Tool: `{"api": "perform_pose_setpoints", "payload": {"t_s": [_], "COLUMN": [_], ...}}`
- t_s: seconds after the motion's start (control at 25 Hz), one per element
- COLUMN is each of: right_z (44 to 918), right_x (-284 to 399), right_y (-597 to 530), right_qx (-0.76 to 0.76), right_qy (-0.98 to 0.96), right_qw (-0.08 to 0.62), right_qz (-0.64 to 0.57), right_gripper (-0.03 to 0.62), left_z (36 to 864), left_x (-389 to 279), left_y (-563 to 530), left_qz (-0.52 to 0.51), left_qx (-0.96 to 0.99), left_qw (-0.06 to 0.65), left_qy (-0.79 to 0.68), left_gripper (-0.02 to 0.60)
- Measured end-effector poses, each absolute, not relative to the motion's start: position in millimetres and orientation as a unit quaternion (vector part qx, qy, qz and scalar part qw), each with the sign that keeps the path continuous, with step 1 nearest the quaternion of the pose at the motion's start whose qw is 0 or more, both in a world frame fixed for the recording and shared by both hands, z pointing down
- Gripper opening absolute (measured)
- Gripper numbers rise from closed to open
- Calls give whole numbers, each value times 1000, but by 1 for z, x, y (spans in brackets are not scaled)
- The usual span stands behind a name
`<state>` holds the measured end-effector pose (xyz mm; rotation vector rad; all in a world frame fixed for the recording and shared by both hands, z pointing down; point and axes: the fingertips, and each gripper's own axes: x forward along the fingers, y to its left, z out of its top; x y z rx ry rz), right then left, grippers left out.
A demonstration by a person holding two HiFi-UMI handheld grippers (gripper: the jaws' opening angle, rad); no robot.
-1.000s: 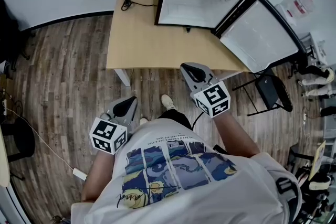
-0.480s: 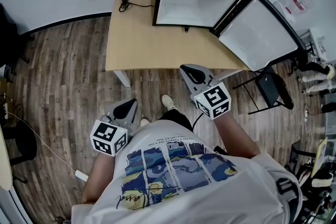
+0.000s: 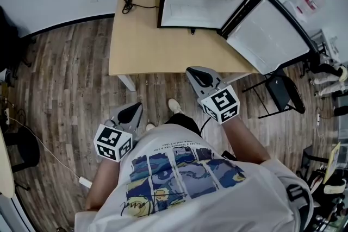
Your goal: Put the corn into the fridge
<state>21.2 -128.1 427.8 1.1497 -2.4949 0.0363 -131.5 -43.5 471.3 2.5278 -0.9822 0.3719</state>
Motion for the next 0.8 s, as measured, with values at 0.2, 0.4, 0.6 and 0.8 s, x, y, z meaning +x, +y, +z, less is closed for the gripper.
{"api": "perform_pose_setpoints", "payload": {"t_s": [0.2,0.4,0.6,0.8], "right_z": [427,426,426,424], "right_x": [28,36,47,64], "right_y": [-139,-153,-173,-202], "right_qx": [411,411,406,405], "right_qy": [-890,-891,-893,-894], "right_qw": [197,195,193,192], "right_qz": [11,10,10,9], "right_gripper": [12,12,12,12], "left_z": [470,470,469,468], "left_x": [-127,-122,-117,-108], "left_y": [-53,-65,-85,-112], "left_qz": [133,133,135,140], "left_qx": [903,901,896,892], "left_qw": [201,201,200,199], "left_qy": [-355,-361,-372,-381], "left_gripper": [9,9,9,9]}}
